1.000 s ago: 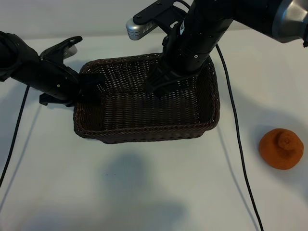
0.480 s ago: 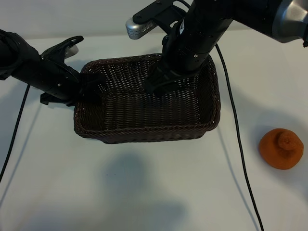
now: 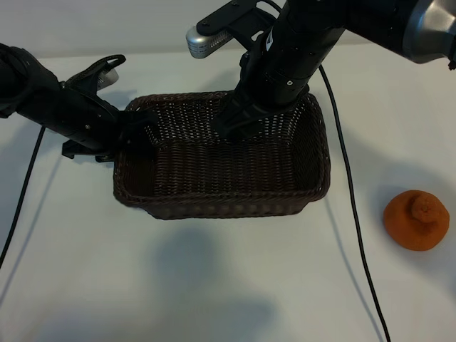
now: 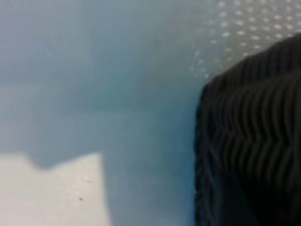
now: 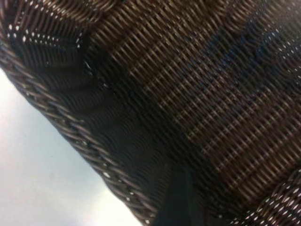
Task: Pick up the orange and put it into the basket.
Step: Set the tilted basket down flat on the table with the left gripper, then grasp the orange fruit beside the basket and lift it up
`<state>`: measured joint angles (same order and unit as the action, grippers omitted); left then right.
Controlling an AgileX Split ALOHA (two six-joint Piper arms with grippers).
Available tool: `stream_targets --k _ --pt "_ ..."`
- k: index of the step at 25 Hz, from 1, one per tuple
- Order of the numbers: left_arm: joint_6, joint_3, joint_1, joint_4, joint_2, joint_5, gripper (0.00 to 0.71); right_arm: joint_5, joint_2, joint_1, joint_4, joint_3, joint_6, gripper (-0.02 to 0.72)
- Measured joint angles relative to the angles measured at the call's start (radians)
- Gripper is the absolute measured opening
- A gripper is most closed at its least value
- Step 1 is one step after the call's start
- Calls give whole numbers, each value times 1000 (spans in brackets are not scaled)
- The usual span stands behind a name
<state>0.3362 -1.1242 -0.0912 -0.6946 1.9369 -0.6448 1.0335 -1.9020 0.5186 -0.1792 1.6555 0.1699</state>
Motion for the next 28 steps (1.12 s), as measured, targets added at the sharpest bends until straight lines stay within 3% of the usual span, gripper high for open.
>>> stream_targets --k 3,6,28 --pt "-1 0 0 -2 0 -11 588 0 0 0 0 0 0 595" --pt "-3 0 0 -1 -17 -16 640 0 0 0 0 0 0 595" --pt "-115 0 0 159 -164 -86 599 0 0 0 0 0 1 595"
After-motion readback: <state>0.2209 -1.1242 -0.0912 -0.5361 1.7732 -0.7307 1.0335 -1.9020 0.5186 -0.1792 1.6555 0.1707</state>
